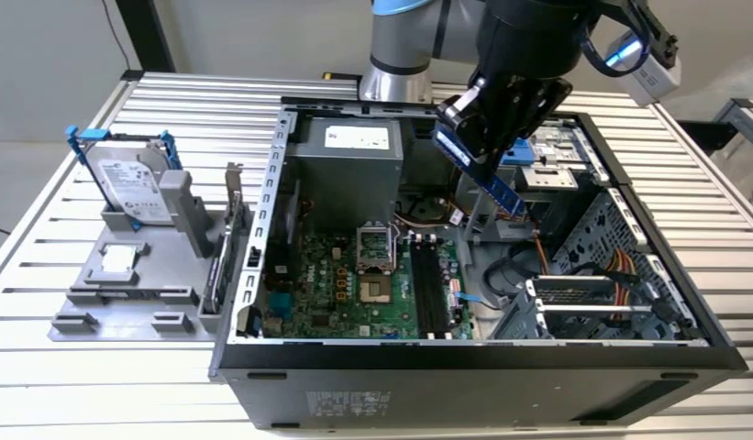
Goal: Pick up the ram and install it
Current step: 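Insert the ram into the slot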
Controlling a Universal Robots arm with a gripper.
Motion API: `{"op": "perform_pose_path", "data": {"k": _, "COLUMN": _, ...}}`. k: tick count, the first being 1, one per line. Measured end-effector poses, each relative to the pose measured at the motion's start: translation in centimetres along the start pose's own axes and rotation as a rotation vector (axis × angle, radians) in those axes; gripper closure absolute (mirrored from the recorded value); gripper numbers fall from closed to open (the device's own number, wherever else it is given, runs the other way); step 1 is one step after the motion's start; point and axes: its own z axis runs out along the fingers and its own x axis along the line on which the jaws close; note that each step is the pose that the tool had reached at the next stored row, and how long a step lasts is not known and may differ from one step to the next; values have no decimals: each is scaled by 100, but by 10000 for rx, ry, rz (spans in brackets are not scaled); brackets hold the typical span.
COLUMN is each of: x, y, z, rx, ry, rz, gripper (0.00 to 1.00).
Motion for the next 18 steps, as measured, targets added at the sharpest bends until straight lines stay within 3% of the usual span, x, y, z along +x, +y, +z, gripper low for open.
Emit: {"op": "perform_pose_path", "data": {"k": 18, "x": 0, "y": 0, "z": 0, "rx": 26, "ry": -3, "rz": 451, "gripper": 100}}
